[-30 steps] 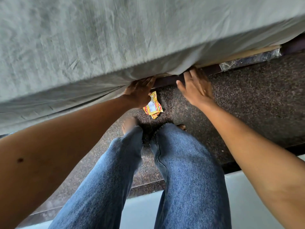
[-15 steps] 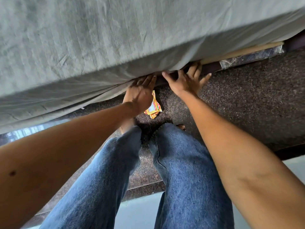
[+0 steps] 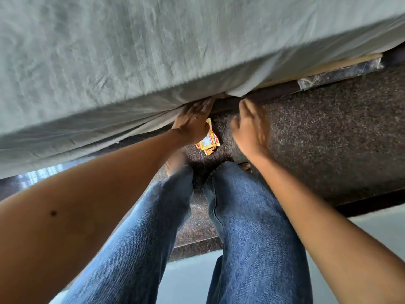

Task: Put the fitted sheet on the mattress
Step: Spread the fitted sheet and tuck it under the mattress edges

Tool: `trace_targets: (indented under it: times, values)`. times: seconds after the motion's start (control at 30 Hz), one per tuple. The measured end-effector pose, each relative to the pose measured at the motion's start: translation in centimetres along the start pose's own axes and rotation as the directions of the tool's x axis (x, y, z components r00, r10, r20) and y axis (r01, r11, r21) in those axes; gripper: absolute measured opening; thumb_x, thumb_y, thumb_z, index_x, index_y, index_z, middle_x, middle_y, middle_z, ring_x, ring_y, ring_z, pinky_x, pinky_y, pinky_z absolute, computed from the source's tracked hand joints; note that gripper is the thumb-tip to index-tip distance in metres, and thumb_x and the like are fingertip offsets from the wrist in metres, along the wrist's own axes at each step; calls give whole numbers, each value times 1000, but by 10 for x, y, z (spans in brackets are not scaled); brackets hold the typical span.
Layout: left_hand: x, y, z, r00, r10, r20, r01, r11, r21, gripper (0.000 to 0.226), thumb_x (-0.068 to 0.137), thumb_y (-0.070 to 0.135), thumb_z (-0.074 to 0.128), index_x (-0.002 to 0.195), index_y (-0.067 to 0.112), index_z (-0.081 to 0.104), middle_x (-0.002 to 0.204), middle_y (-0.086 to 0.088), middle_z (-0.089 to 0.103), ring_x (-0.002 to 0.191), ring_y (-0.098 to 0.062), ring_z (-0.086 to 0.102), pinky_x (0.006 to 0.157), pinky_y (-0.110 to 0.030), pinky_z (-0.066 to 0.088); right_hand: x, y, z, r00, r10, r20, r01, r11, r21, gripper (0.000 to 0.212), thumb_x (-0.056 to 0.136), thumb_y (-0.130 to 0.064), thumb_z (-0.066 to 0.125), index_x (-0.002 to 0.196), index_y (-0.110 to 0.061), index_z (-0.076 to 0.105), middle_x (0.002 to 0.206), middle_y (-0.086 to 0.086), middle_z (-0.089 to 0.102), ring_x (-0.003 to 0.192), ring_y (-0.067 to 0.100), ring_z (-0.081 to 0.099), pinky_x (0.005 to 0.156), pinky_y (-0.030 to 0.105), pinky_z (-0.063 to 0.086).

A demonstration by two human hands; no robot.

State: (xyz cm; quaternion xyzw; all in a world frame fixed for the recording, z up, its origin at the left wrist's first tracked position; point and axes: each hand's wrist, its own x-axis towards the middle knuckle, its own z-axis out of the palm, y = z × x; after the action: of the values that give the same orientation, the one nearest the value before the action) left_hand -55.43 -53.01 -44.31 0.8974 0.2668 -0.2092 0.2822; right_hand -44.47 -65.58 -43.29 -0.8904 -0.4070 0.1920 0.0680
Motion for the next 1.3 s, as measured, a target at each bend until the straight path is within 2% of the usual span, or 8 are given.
trace_targets:
  times: [0.1, 0.23, 0.47, 0.63, 0.73, 0.97, 1.13, 1.3]
  values:
    - [-31, -28, 2, 998, -54, 14, 54, 999, 3, 73, 92, 17, 42, 151, 18, -1, 159, -5, 6, 146, -19, 5, 119, -33, 3, 1, -22, 2, 990, -136, 28, 137, 990, -36, 54, 89, -24, 48, 133, 6, 47, 140, 21, 46, 128, 35, 45, 110, 47, 32]
    - [-62, -72, -7, 993, -111, 45, 112, 993, -27, 69, 94, 17, 42, 151, 23, 5, 158, -5, 12, 146, -21, 10, 119, -36, 9, 32, -15, -6, 989, 53, 135, -40, 995, -95, 59, 96, -37, 40, 143, -2, 34, 150, 14, 33, 139, 28, 29, 118, 42, 11]
    - [-67, -77, 1, 980, -182, -76, 176, 981, -76, 59, 97, 27, 40, 151, 24, 14, 157, -1, 19, 144, -19, 18, 116, -36, 16, 39, 5, 2, 955, 51, 292, 15, 976, -218, 68, 97, -53, 28, 152, -16, 9, 159, 7, 7, 147, 22, -3, 116, 49, -8]
    - [-56, -82, 4, 969, -194, -151, 200, 979, 25, 57, 96, 41, 41, 148, 28, 21, 153, 0, 29, 139, -22, 28, 111, -37, 22, 46, 14, -3, 962, 30, 270, 44, 964, -264, 62, 96, -53, 27, 148, -19, 20, 158, 7, 16, 147, 22, 3, 116, 52, -8]
    - [-42, -77, 1, 940, -335, -56, 337, 941, 19, 60, 95, 54, 34, 148, 30, 20, 154, -1, 28, 139, -25, 28, 112, -39, 22, 46, 5, 1, 944, 83, 319, 3, 965, -261, 68, 95, -57, 26, 151, -21, 14, 159, 5, 9, 147, 22, -3, 114, 51, -10]
    - [-38, -71, -1, 902, -432, 18, 432, 902, 10, 68, 90, 57, 43, 147, 28, 21, 154, -2, 25, 139, -27, 26, 113, -39, 19, 3, -53, -10, 990, 35, 134, -22, 995, -97, 47, 94, -29, 50, 135, -6, 48, 149, 7, 39, 138, 23, 31, 118, 40, 10]
    - [-41, -78, 5, 948, -316, -31, 317, 947, 50, 72, 87, 51, 50, 148, 26, 20, 152, -4, 28, 137, -28, 30, 112, -38, 22, 2, -93, 17, 938, -271, 218, 270, 962, 33, 62, 91, -23, 50, 147, -7, 29, 155, 4, 25, 143, 19, 21, 119, 38, 10]
    - [-55, -112, -5, 998, -4, 58, -6, 985, 173, 77, 91, 44, 48, 151, 23, 5, 158, -4, 15, 141, -29, 23, 112, -42, 28, 3, -122, 45, 920, -229, 317, 267, 960, -80, 73, 91, -44, 45, 150, -8, 20, 158, 6, 16, 146, 20, 7, 119, 44, 0]
